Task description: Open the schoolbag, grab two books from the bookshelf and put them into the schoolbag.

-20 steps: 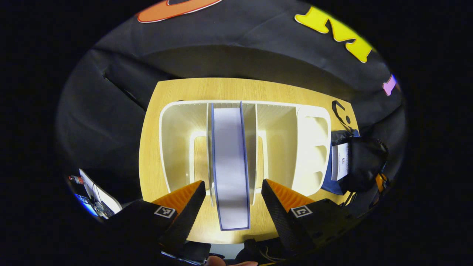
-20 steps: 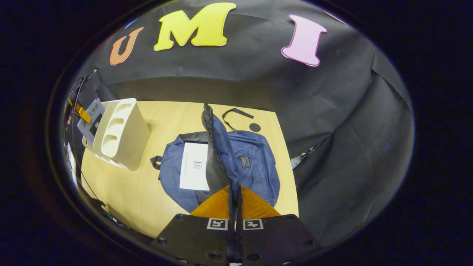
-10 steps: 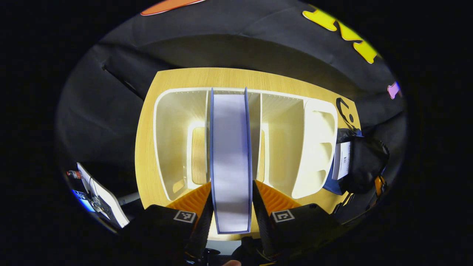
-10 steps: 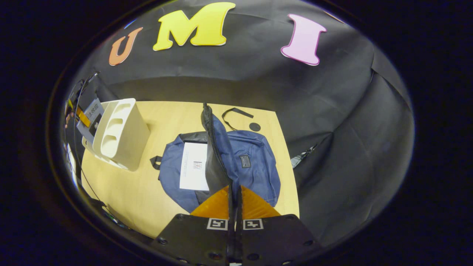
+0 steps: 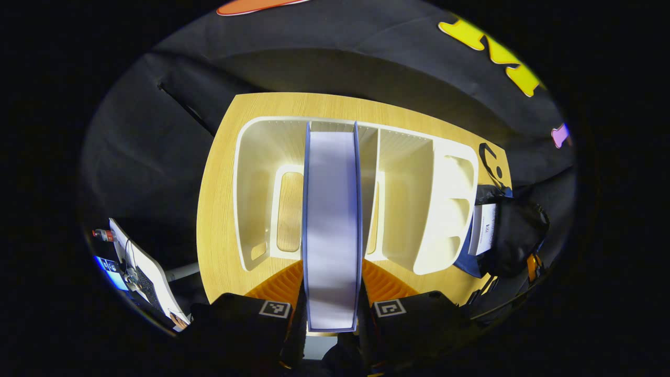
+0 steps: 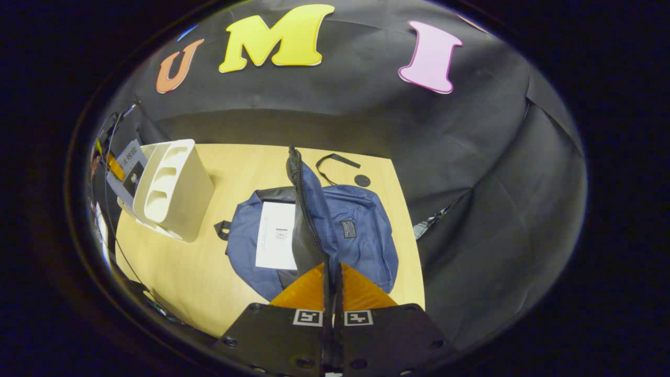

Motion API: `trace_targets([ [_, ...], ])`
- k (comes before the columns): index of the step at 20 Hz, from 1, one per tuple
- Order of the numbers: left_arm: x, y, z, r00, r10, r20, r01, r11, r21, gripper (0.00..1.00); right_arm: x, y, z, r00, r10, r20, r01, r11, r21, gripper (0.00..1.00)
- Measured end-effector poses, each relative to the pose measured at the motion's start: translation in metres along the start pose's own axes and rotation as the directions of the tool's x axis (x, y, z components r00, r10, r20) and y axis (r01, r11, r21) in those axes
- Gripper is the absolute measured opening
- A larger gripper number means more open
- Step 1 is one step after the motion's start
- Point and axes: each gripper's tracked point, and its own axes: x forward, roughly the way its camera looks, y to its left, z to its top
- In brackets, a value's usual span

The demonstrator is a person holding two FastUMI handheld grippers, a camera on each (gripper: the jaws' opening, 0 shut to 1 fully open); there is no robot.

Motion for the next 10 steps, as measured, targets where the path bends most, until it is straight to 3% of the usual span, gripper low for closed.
trace_targets([
  [1,-0.007,-0.001,-0.002,1.000,-0.007,0.016,0.007,1.000,0.007,0.48,-0.001,0.001,0.001,1.000,0.004,0.001,-0.004,1.000,-0.001,0.00],
  [5,-0.044,-0.002,-0.015,0.995,-0.024,0.096,0.020,0.999,0.049,0.42,-0.001,0.006,0.000,1.000,0.019,0.009,-0.019,1.000,-0.011,0.00],
  [6,-0.055,-0.001,-0.019,0.993,-0.026,0.116,0.018,0.998,0.063,0.46,0.000,0.007,0.000,1.000,0.023,0.011,-0.023,1.000,-0.013,0.00],
  [7,-0.066,0.001,-0.022,0.990,-0.025,0.137,0.015,0.997,0.072,0.36,-0.001,0.008,0.000,1.000,0.026,0.013,-0.025,1.000,-0.015,0.00],
  [8,-0.078,0.001,-0.025,0.987,-0.023,0.159,0.012,0.997,0.074,0.41,-0.002,0.009,-0.001,0.999,0.029,0.014,-0.028,0.999,-0.016,0.00],
  [10,-0.100,0.005,-0.032,0.979,-0.031,0.202,0.017,0.998,0.068,0.40,-0.001,0.010,-0.002,0.999,0.034,0.017,-0.033,0.999,-0.018,0.00],
])
